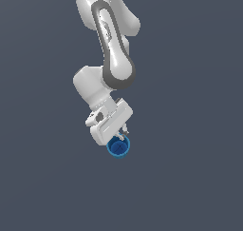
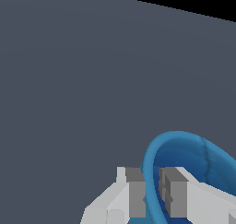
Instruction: Pick up the object and move it to a goal position.
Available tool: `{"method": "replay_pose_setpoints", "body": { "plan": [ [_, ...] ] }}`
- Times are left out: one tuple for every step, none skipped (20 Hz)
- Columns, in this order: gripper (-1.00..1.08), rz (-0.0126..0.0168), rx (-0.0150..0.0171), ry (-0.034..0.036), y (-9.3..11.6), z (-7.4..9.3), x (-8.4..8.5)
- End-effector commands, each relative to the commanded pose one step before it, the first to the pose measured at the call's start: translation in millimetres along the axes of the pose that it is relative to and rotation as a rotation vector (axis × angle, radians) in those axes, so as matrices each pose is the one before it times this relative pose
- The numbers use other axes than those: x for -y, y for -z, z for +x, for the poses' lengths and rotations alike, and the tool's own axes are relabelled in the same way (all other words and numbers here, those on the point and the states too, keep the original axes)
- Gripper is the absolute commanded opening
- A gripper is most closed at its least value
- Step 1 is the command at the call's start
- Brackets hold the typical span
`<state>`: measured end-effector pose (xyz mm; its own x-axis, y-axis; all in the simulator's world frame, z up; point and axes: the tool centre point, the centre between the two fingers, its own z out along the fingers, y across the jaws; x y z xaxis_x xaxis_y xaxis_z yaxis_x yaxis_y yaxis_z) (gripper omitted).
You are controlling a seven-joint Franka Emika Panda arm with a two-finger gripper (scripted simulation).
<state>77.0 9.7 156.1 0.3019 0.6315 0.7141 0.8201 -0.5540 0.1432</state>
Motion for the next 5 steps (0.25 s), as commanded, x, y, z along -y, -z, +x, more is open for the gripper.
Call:
{"method": "replay_pose_setpoints", "body": {
  "plan": [
    [-1.0, -0.00099, -0.00113, 0.00126, 2.12, 4.18, -6.51],
    [-1.0, 0.0, 0.0, 0.0, 0.15, 0.65, -1.36],
    [-1.0, 0.00003, -0.00084, -0.00004, 0.26, 0.6, -0.97],
    [-1.0, 0.0, 0.0, 0.0, -0.09, 0.21, -0.55],
    [-1.0, 0.0, -0.00049, -0.00001, 0.11, 0.16, -0.17]
  ]
}}
